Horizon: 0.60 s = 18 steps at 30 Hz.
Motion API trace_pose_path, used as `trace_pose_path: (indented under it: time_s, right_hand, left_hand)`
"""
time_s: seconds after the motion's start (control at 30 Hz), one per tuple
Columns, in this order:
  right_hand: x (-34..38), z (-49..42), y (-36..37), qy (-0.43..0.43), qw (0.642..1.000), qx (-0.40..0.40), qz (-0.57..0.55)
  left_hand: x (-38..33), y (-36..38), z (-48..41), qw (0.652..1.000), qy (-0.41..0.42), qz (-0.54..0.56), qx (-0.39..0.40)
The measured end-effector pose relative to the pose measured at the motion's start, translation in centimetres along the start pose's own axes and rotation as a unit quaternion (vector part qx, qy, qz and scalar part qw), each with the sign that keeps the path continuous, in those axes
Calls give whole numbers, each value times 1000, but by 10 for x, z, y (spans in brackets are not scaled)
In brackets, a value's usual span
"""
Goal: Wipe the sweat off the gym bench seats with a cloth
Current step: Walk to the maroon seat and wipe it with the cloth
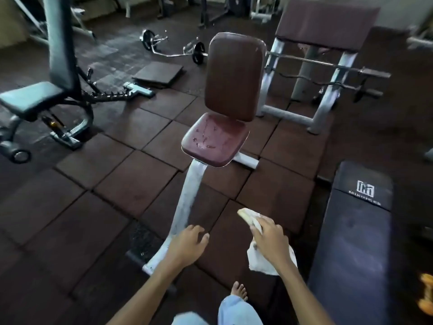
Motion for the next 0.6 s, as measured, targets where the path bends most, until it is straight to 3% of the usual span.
trace_pose_path:
  time_s: [0.17, 0.4, 0.6]
  right_hand:
    - [46, -95, -22, -45, 999, 20, 22]
    - [102, -241, -27, -92, 990, 65, 81]
    - [129, -404, -14, -67, 987, 110, 93]
  left_hand:
    - [-22, -36, -79, 1000, -5, 1, -23]
    - [-24, -83, -245, 995, -32, 87, -49]
    - [14, -101, -371, 966, -131, 210, -76]
Point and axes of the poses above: each hand's wrist, its own z-axis away from the middle knuckle, its own y-axis out of the palm, x = y × z, the point moved 9 cm from there along -z, towards the middle knuckle, and after that the axes turned 2 degrees about x, right-handed, at the moved point
